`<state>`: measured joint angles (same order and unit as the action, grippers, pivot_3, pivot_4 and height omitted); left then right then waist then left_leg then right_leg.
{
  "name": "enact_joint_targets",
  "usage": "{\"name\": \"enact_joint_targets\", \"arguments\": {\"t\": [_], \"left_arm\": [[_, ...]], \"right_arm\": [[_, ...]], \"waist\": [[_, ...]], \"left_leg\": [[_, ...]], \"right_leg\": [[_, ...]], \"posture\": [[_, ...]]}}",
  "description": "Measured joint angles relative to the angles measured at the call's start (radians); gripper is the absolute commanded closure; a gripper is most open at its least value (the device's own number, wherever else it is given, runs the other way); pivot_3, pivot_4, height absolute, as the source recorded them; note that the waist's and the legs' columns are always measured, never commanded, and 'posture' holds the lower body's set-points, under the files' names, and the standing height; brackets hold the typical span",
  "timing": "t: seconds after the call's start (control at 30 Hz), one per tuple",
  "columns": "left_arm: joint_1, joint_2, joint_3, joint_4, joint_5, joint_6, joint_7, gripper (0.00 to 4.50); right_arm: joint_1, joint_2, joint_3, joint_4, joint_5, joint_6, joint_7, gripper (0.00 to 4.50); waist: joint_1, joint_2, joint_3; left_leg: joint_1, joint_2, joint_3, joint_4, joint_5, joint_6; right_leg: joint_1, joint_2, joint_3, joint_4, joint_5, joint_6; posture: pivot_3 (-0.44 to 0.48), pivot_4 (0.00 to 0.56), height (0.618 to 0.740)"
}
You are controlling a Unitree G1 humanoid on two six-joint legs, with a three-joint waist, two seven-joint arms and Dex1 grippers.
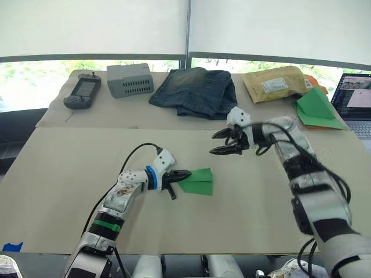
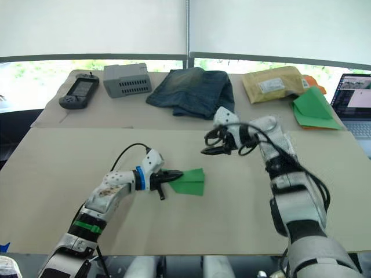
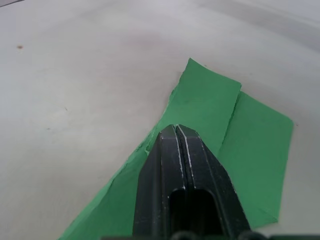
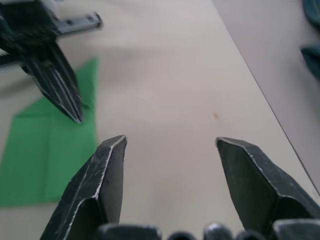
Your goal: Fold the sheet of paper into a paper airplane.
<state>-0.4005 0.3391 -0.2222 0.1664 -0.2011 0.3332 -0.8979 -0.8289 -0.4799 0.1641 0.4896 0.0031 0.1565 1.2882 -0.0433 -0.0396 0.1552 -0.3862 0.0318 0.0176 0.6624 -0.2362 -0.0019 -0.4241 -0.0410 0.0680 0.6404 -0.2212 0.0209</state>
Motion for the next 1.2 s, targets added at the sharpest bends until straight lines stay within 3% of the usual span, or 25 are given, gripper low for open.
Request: {"name": "enact_joint_targets", "arguments": {"t": [0.1, 0.27, 0.4, 0.63, 1.03, 1.2], "left_arm": [[-0.008, -0.004, -0.004, 0.002, 0.000, 0.003, -0.002, 4.50], [-0.014, 0.008, -0.004, 0.007, 0.002, 0.010, -0.014, 4.50], [-0.018, 0.011, -0.005, 0.008, 0.005, 0.011, -0.022, 4.50], [-0.035, 0.015, -0.017, 0.027, 0.012, -0.003, -0.037, 4.50], [-0.041, 0.015, -0.014, 0.039, 0.011, -0.001, -0.033, 4.50], [-0.039, 0.017, -0.016, 0.037, 0.011, -0.002, -0.036, 4.50]], "right_arm": [[0.226, 0.027, -0.005, -0.337, 0.025, 0.142, -0.108, 2.85], [0.468, 0.074, -0.010, -0.682, 0.029, 0.311, -0.296, 4.47], [0.576, 0.128, 0.024, -0.763, 0.015, 0.380, -0.435, 4.47], [0.599, 0.194, 0.024, -0.770, 0.012, 0.415, -0.615, 4.47], [0.696, 0.184, 0.055, -0.782, 0.020, 0.390, -0.685, 4.47], [0.727, 0.170, 0.000, -0.796, 0.060, 0.402, -0.702, 4.47]], "waist": [[0.004, 0.000, 0.000], [0.001, 0.000, 0.000], [0.001, 0.000, 0.000], [0.001, 0.000, 0.000], [0.000, 0.000, 0.000], [0.002, 0.000, 0.000]], "left_leg": [[-0.003, -0.002, -0.001, 0.000, 0.000, 0.000], [-0.002, -0.002, 0.000, 0.001, 0.000, 0.000], [-0.001, -0.001, 0.000, 0.001, 0.000, 0.000], [-0.002, -0.001, -0.001, 0.001, 0.000, 0.000], [0.000, -0.001, -0.001, 0.001, 0.000, 0.000], [0.000, -0.001, -0.001, 0.001, 0.000, 0.000]], "right_leg": [[-0.002, -0.001, 0.000, 0.000, 0.000, 0.000], [-0.001, -0.001, 0.001, -0.001, -0.004, 0.007], [-0.001, -0.001, 0.001, -0.001, -0.004, 0.007], [-0.001, -0.001, 0.000, -0.003, -0.005, 0.006], [0.001, -0.001, 0.000, -0.003, -0.005, 0.007], [0.001, -0.001, 0.000, -0.003, -0.005, 0.007]], "posture": [[0.000, 0.150, 0.740], [0.000, 0.150, 0.740], [0.000, 0.150, 0.740], [0.000, 0.150, 0.740], [0.000, 0.150, 0.740], [0.000, 0.150, 0.740]]}}
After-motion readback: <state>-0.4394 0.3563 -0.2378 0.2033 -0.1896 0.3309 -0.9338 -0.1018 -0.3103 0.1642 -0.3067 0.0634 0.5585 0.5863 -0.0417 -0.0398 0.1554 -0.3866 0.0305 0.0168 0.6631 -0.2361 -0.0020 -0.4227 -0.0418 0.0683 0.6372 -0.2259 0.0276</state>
